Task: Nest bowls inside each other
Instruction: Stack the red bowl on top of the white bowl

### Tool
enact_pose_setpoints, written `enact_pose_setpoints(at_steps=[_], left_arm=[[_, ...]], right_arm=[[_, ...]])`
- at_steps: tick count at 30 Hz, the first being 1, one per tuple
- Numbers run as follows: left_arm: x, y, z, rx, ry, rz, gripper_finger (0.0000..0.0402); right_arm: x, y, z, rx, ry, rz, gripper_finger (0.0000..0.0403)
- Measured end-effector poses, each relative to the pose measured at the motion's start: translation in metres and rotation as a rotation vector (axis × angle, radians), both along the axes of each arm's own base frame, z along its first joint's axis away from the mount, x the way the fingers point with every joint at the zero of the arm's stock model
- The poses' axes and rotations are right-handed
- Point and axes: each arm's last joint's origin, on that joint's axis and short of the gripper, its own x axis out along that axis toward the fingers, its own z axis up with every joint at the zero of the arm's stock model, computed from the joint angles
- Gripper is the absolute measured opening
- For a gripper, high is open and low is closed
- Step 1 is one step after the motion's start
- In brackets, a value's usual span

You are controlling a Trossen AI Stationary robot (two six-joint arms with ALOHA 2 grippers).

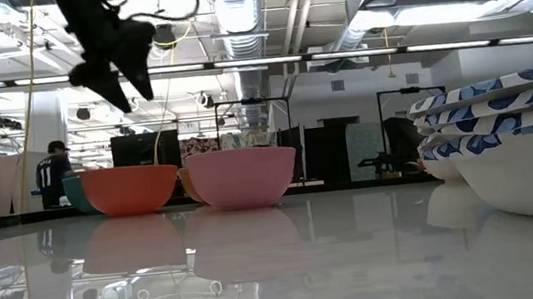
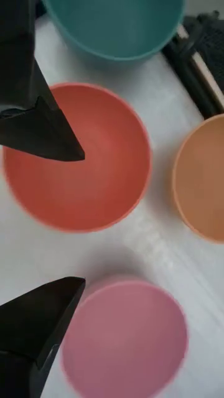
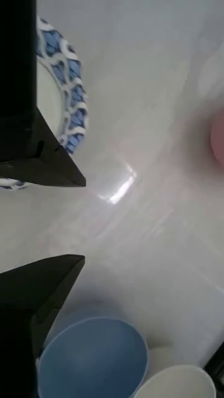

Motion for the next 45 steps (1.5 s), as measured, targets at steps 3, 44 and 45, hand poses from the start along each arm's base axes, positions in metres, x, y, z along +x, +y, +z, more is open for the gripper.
enact_pose_setpoints(at_steps=[3, 44, 45], left_arm=[[0.006, 0.013, -0.011, -0.006, 0.061, -0.034, 0.0309], [0.007, 0.108, -0.067, 0.015, 0.372, -0.411, 0.0309], [0.009, 0.109, -0.070, 0.015, 0.388, -0.412, 0.0309]], right_arm=[[0.001, -0.007, 0.003, 0.006, -0.008, -0.017, 0.0207], [-0.004, -0.049, 0.027, -0.057, -0.052, -0.004, 0.0207], [-0.004, -0.049, 0.027, -0.056, -0.054, -0.004, 0.0207]])
